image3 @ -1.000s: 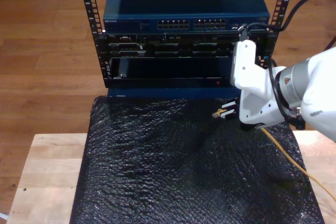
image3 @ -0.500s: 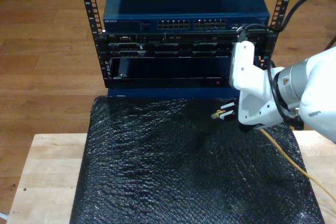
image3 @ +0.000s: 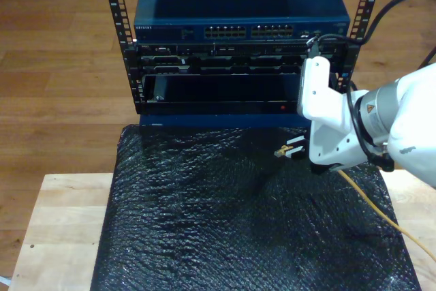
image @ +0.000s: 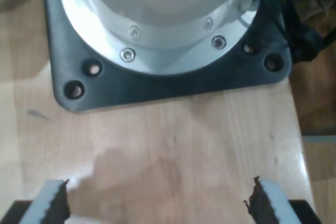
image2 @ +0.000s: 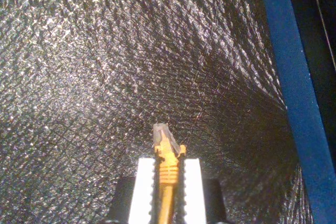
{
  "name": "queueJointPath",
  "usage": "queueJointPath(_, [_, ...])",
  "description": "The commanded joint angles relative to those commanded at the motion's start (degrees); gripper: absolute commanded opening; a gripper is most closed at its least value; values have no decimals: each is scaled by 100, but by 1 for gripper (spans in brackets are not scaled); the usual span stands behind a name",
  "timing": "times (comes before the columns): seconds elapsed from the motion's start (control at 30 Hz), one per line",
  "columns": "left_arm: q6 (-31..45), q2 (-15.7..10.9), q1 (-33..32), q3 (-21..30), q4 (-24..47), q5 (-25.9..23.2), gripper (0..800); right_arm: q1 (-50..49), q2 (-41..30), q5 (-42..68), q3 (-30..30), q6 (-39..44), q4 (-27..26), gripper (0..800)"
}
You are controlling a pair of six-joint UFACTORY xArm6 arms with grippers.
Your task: Grab the cable and plug it in
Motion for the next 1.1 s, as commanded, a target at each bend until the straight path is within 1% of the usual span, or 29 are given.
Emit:
queueJointPath(0.3, [237, 35, 44, 105, -35, -220, 800, 0, 0, 0, -9, 0, 0, 0])
queueJointPath(0.43, [299, 44, 44, 97, -53, -220, 800, 0, 0, -9, -18, 0, -97, 0])
queueJointPath(0.57, [299, 123, 53, 70, -53, -185, 800, 0, 0, -62, 18, 0, -176, 0])
queueJointPath(0.73, [299, 132, 53, 62, -53, -185, 800, 26, 0, -554, 132, -26, -202, 0])
queueJointPath(0.9, [299, 132, 53, 62, -53, -185, 800, 62, 9, -1055, 255, -26, -360, 0])
queueJointPath(1.1, [299, 132, 53, 62, -53, -185, 800, 220, 141, -1776, 255, -35, -519, 0])
